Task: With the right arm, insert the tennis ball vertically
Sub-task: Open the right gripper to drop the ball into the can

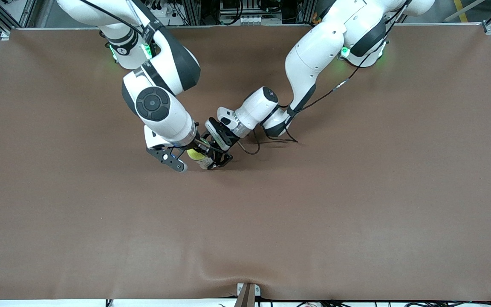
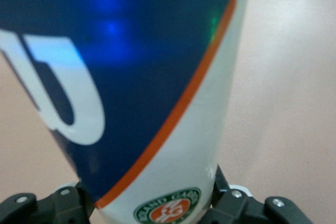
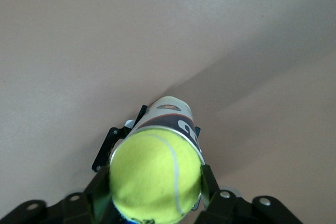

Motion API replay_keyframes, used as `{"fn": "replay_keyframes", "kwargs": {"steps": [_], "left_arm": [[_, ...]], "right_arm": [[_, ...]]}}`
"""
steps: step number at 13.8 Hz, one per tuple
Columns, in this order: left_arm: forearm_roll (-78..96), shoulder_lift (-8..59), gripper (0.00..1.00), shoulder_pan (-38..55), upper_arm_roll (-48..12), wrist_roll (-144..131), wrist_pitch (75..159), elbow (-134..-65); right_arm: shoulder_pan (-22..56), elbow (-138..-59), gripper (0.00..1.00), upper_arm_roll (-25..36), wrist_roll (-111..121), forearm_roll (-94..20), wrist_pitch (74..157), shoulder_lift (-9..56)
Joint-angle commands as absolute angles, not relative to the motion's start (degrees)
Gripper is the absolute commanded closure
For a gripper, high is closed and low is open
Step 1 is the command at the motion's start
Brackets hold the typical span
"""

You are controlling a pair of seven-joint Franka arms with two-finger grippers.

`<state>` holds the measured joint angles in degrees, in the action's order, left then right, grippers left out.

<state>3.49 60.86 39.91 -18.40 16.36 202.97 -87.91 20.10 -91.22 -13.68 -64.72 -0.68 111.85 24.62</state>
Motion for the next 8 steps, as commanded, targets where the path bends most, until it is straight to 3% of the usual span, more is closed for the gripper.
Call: {"fn": "replay_keyframes", "kwargs": {"steps": [1, 6, 8], "left_arm": [[4.9, 57.8, 0.16, 40.4, -17.1, 15.4, 201.2, -91.1], [4.9, 57.3, 0.16, 40.3, -17.1, 15.4, 200.5, -91.7], [4.9, 57.1, 0.16, 40.3, -17.1, 15.4, 200.3, -91.8]], "right_arm": [[20.1, -90.4, 0.00, -13.7, -65.6, 0.4, 111.6, 24.9], [17.9, -90.0, 0.00, -13.7, -63.6, 0.1, 110.8, 23.8], [16.2, -89.3, 0.00, -13.5, -58.7, 0.0, 106.1, 21.6]]}}
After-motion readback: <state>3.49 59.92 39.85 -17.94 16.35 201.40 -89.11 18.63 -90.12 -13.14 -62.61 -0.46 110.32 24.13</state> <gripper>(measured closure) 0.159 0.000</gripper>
